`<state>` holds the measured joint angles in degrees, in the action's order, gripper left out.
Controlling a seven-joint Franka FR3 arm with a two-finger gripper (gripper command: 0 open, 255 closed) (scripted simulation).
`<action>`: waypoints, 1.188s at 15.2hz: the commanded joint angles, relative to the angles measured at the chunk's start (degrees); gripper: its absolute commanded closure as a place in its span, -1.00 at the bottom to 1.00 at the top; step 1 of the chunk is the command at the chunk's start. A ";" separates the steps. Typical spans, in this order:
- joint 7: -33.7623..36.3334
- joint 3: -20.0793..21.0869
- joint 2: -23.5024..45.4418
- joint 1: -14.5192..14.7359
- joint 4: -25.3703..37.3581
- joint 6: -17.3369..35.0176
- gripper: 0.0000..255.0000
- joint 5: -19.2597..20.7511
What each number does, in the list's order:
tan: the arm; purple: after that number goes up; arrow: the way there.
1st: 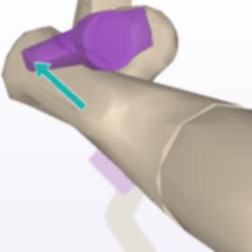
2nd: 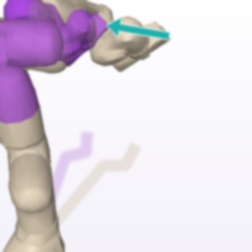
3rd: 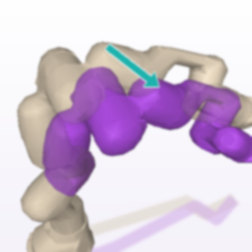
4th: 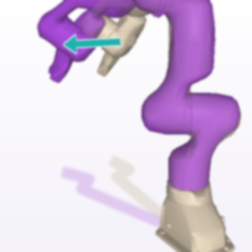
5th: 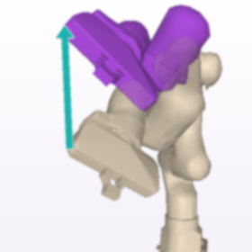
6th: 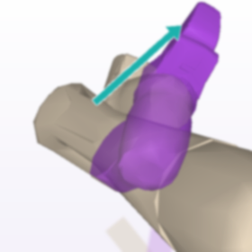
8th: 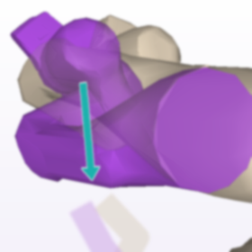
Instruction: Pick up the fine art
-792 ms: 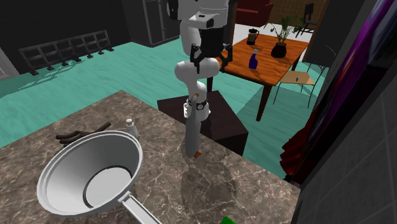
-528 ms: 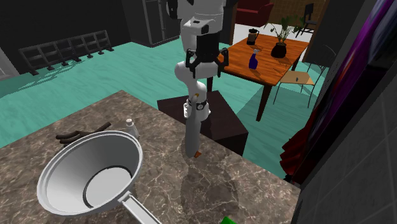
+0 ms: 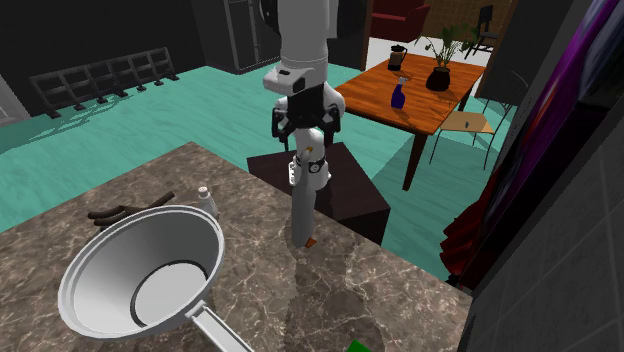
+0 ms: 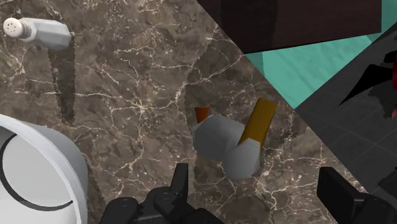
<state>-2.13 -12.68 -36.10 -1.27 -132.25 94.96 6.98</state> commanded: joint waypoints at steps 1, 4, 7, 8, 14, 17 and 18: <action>-0.28 -0.37 0.19 -0.08 -1.40 1.60 -1.00 0.20; -0.23 -0.60 0.08 -0.18 -3.79 3.87 -1.00 0.41; -0.27 -0.68 -0.04 -0.24 -4.33 4.30 1.00 0.48; -0.29 -0.70 -0.04 -0.25 -4.33 4.30 1.00 0.50; -0.32 -0.72 0.04 -0.25 -4.26 4.31 1.00 0.50; -0.24 -0.57 0.08 -0.17 -3.46 3.54 1.00 0.38; -0.25 -0.49 0.10 -0.13 -2.67 2.78 1.00 0.31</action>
<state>-2.36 -13.22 -36.01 -1.42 -135.52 98.34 7.34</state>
